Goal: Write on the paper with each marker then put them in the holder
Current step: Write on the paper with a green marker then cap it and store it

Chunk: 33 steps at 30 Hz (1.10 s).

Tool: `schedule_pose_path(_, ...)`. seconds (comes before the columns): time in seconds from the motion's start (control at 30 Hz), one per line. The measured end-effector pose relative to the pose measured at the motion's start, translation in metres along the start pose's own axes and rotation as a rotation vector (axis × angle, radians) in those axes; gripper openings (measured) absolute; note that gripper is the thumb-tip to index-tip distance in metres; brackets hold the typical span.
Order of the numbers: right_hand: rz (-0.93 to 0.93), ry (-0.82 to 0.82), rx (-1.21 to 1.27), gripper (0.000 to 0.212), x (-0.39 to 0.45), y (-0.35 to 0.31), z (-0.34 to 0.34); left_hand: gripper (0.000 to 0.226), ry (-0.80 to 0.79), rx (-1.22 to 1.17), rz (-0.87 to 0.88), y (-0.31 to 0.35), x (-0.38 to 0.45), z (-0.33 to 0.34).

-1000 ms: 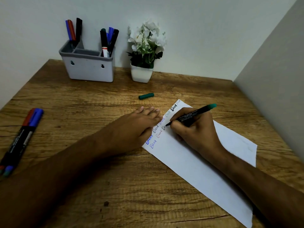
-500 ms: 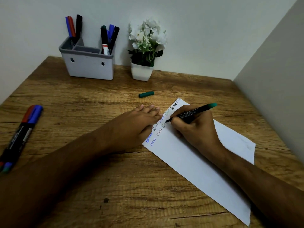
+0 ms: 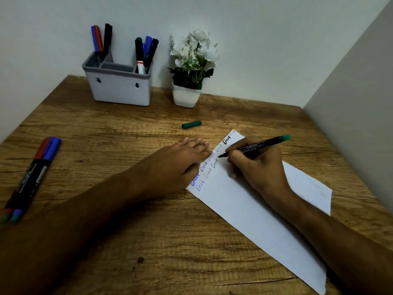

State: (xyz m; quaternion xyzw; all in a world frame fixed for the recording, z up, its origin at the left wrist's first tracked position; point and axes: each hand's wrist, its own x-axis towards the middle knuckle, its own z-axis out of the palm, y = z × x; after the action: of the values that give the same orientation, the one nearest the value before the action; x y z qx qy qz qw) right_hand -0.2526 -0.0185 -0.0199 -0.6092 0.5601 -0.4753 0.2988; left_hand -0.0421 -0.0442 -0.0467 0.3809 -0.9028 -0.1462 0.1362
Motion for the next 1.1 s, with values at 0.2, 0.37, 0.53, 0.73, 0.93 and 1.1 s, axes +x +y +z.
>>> schedule_pose_path(0.2, 0.142, 0.009, 0.140, 0.012, 0.008, -0.002, 0.001, 0.057, 0.046, -0.042, 0.004, -0.002, -0.001, 0.000)
schedule_pose_path(0.37, 0.180, -0.048, 0.173, 0.012, 0.014, -0.011, 0.000, 0.052, 0.041, -0.061, -0.002, -0.003, 0.002, -0.004)
schedule_pose_path(0.53, 0.101, -0.056, 0.128, 0.013, 0.021, -0.020, -0.003, 0.046, 0.051, -0.044, 0.020, -0.002, 0.006, -0.015)
schedule_pose_path(0.73, 0.080, -0.016, 0.159, 0.012, 0.035, -0.023, 0.001, 0.033, 0.198, -0.054, -0.093, 0.000, 0.017, -0.030)
schedule_pose_path(0.93, 0.077, 0.039, 0.184, 0.011, 0.051, -0.023, 0.009, 0.019, 0.511, 0.064, -0.256, -0.003, 0.048, -0.042)
schedule_pose_path(1.1, 0.044, 0.069, 0.210, 0.011, 0.063, -0.020, 0.015, 0.015, 0.389, 0.092, -0.368, -0.010, 0.077, -0.035)
